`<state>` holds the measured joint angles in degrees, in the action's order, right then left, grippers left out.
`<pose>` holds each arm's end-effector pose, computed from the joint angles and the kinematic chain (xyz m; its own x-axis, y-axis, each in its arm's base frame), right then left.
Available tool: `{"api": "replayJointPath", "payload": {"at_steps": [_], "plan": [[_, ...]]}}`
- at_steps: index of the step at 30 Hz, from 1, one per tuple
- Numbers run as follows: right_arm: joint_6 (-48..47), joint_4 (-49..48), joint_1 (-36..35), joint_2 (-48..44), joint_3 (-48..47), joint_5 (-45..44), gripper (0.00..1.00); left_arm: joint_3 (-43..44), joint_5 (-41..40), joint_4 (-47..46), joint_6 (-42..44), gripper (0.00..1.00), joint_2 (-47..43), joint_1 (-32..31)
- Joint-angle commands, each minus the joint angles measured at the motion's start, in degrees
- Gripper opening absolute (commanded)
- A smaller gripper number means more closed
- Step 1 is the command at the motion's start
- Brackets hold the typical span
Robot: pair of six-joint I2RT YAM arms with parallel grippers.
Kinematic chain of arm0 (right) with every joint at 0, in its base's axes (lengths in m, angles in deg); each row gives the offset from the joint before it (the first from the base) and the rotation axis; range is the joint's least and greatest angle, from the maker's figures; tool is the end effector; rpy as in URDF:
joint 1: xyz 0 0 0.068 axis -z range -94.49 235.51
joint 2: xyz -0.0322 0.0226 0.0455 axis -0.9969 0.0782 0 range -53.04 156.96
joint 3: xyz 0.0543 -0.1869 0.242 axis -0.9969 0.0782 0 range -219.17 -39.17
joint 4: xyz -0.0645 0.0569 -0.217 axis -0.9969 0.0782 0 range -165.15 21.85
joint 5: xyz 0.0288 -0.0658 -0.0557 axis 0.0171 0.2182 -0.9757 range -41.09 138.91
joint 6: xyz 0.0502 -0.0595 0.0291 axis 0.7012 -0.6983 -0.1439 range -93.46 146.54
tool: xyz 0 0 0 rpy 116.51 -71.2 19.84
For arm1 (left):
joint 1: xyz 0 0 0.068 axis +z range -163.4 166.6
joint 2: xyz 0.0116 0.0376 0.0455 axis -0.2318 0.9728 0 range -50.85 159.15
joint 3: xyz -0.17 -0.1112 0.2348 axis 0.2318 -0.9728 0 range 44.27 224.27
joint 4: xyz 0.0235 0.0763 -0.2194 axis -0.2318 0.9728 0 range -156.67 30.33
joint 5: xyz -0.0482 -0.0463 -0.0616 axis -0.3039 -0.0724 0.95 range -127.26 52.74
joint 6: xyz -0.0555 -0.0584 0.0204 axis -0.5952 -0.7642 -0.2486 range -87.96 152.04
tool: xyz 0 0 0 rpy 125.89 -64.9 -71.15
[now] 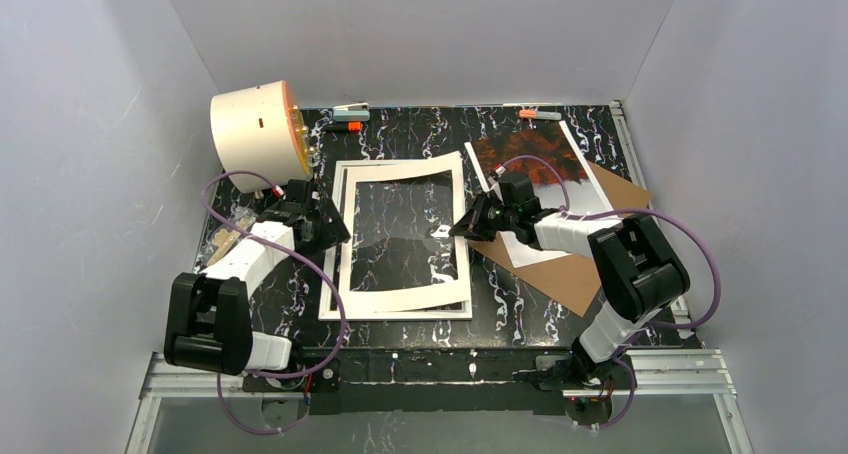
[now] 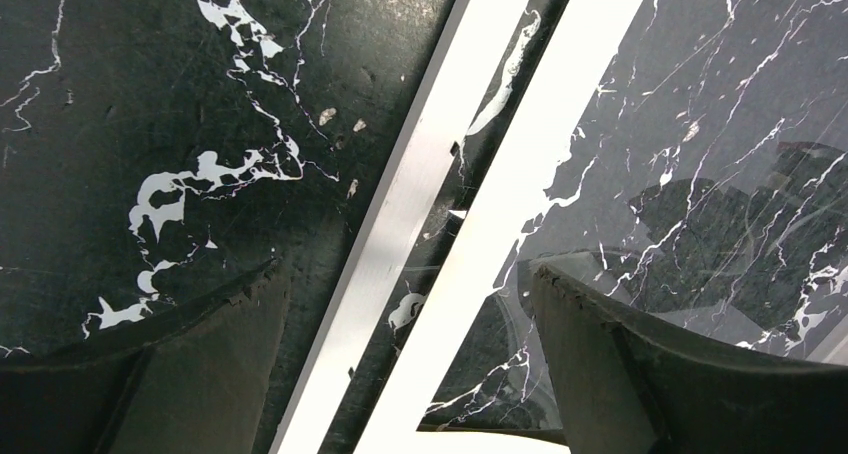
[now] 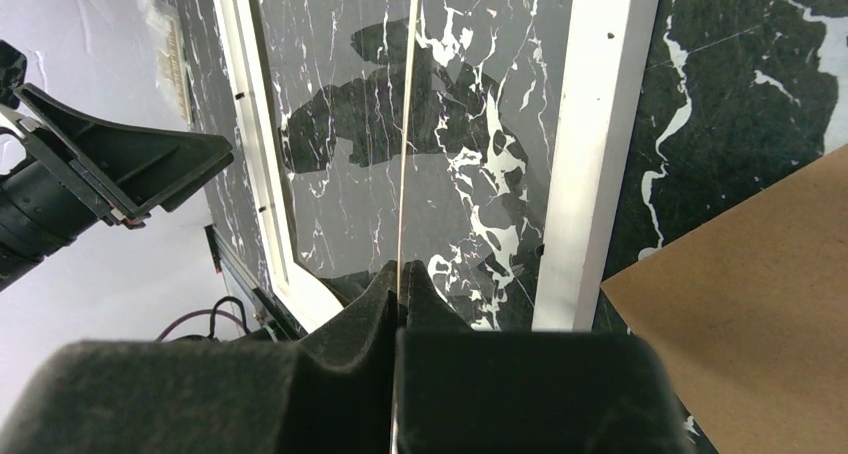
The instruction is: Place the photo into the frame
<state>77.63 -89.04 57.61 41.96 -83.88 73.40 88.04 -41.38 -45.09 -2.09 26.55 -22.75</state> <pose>0.2886 0.1869 0.2051 -0.8902 0.3298 -0.3141 -0.0447 0.6231 0.7809 0.2472 -0.0354 0.2197 -0.7390 -0.4455 -0.5054 -0.3541 0.8950 -0.2712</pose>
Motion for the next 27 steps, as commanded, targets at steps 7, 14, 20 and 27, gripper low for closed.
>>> {"api": "replayJointPath", "payload": {"at_steps": [7,14,20,27], "plan": [[1.06,-6.85,-1.41,1.27,0.95,-0.58,0.02,0.25,3.00,-2.50,-0.76,0.90,0.85,1.55],[1.09,-7.56,-2.86,3.16,-0.42,-0.09,0.03,-0.17,4.12,-3.31,-0.84,0.98,0.98,2.55],[1.00,-7.73,-3.46,4.45,-1.55,0.16,0.05,-0.35,4.12,-3.33,-0.67,0.98,1.23,3.25],[0.47,-6.75,-3.58,4.88,-1.96,-0.20,0.09,-0.35,4.12,-3.36,-0.32,0.98,1.91,3.79]]}}
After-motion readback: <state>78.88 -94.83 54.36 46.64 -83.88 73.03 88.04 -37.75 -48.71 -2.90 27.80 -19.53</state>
